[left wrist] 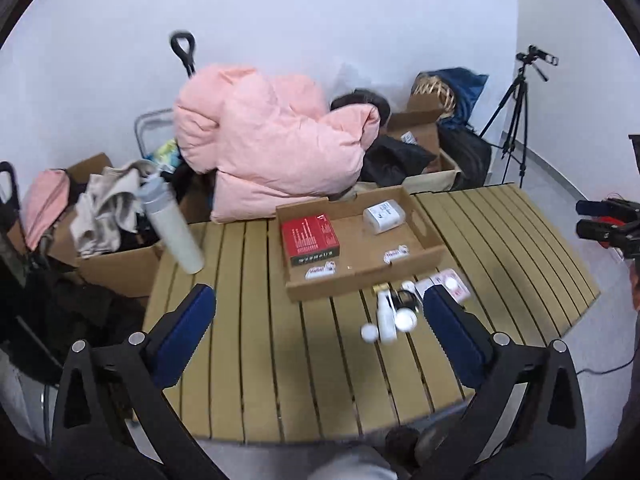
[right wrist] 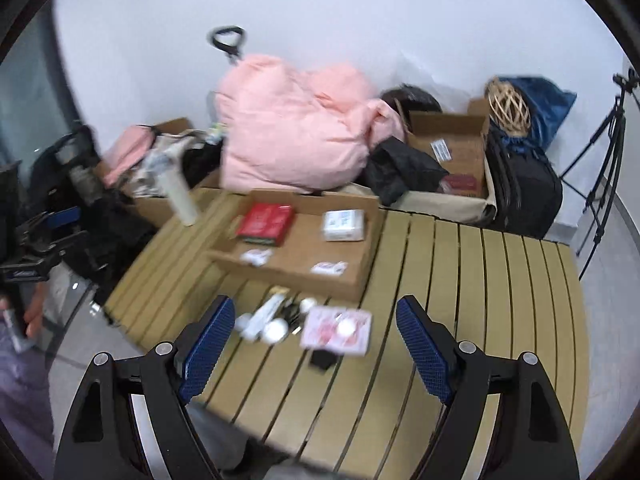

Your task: Organize objects

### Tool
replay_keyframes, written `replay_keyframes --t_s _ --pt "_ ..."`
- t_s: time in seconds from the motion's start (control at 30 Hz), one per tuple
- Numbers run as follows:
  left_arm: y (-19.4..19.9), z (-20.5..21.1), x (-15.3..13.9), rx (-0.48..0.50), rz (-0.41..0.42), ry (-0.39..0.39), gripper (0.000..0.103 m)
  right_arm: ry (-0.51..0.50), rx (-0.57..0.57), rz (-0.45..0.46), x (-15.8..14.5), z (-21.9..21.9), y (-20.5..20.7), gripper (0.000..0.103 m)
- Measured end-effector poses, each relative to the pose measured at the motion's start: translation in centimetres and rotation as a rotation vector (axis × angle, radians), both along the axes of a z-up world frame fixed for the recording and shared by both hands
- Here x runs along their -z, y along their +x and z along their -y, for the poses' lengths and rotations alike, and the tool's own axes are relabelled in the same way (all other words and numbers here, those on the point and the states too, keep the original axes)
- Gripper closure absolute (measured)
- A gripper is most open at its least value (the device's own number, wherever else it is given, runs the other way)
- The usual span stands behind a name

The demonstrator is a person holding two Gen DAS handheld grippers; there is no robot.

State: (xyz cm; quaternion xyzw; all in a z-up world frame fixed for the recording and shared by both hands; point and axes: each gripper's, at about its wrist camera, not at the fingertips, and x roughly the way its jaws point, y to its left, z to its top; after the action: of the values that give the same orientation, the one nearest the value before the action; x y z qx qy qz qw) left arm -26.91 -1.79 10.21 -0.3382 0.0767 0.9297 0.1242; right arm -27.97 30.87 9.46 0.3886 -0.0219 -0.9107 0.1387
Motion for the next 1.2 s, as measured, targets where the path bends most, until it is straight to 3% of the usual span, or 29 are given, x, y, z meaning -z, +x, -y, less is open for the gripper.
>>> replay_keyframes --t_s 0.13,0.23,0.5,0.63,0.83,1.2 --pt "6.8 1.0 -0.4 -0.010 -0.067 0.023 0.000 0.000 -0.069 -0.038 -2.1 1.2 7.1 0.017" --pt "10.2 1.9 1.2 -0.047 -0.052 0.035 0.000 0.018 -0.059 -0.057 -2.0 1.7 11.5 0.017" --pt "15.8 3.2 5.4 -0.135 0.004 0.097 0.000 -0.013 0.005 0.019 4.2 2.8 17.9 0.017" --pt "16.4 3.1 6.0 -0.131 0.022 0.116 0.000 -0.007 0.042 0.063 6.6 3.3 19.0 0.017" --pt "16.4 2.5 6.9 -0.132 0.027 0.093 0.000 0.007 0.037 0.054 6.8 4.2 18.5 0.017" --pt "11.4 -0.7 11.3 -0.084 0.166 0.082 0.000 -0.003 0.034 0.089 10.1 5.1 15.6 0.017"
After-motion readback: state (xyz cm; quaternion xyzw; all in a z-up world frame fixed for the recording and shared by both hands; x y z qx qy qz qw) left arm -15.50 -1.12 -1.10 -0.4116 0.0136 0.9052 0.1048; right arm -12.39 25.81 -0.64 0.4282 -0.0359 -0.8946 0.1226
